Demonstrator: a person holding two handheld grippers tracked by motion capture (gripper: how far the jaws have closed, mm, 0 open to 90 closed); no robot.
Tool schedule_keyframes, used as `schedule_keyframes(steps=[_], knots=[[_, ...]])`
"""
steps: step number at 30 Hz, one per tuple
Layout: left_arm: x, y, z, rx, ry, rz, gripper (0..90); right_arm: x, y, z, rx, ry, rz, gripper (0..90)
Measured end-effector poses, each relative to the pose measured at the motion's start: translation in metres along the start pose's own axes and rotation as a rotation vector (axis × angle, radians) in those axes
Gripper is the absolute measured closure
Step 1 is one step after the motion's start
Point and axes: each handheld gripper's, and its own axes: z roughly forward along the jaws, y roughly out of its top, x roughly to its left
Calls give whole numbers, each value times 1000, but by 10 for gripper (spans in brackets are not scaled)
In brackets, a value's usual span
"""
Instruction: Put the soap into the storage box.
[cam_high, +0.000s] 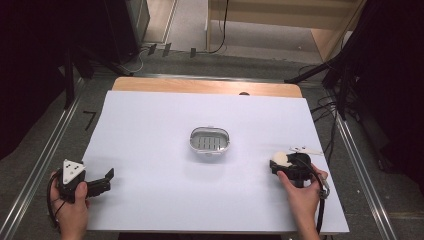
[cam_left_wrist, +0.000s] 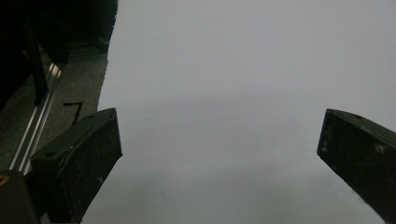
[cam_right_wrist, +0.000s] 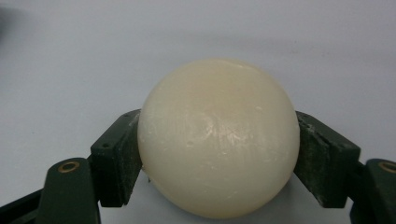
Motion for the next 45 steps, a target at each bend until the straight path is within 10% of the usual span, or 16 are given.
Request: schedule_keyframes(steps=[45], knots=[[0,0,0,1,-7,-1,3,62,42,-13,-62,100,-142,255]])
